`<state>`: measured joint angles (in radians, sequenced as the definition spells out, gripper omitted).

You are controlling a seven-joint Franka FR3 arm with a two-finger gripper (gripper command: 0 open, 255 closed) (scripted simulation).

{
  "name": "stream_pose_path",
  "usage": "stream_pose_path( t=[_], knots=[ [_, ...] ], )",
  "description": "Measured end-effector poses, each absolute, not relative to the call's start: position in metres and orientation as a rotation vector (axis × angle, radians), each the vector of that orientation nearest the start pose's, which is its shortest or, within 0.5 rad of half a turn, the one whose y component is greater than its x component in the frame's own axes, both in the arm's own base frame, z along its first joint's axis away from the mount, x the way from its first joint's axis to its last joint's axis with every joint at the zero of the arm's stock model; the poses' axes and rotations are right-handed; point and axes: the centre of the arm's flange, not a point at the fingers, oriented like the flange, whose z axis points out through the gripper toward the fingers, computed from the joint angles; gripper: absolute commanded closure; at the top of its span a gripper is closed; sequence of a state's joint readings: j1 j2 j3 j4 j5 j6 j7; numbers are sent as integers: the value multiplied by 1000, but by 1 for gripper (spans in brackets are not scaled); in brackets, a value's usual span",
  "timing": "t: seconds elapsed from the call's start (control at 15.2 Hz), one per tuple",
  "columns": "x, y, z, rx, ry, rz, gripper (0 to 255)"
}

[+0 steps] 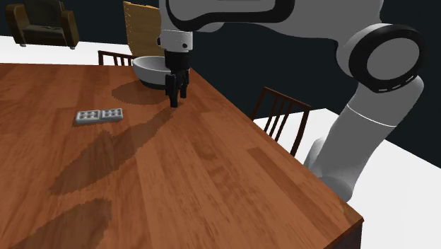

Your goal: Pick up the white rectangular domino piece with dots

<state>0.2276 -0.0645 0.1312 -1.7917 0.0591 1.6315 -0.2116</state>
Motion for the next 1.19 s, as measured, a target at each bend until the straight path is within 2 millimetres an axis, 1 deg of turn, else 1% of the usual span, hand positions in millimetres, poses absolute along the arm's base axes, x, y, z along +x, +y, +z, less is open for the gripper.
stream_pose_path(
  t=[0.07,0.2,0.26,0.33,0.46,0.53,0.66,0.79,1.06,1.12,1.19],
  knots=[
    [498,206,563,-2960,-910,147,0],
    [511,228,568,-2932,-1009,129,0],
    [514,241,568,-2917,-1058,121,0],
    [519,254,571,-2901,-1107,113,0],
    [523,276,575,-2867,-1205,95,0],
    [531,287,578,-2849,-1253,86,0],
    [538,312,579,-2810,-1347,69,0],
    [538,342,582,-2767,-1441,51,0],
    [541,393,589,-2672,-1624,15,0],
    [539,400,591,-2659,-1648,11,0],
    [539,404,588,-2652,-1660,8,0]
  ],
)
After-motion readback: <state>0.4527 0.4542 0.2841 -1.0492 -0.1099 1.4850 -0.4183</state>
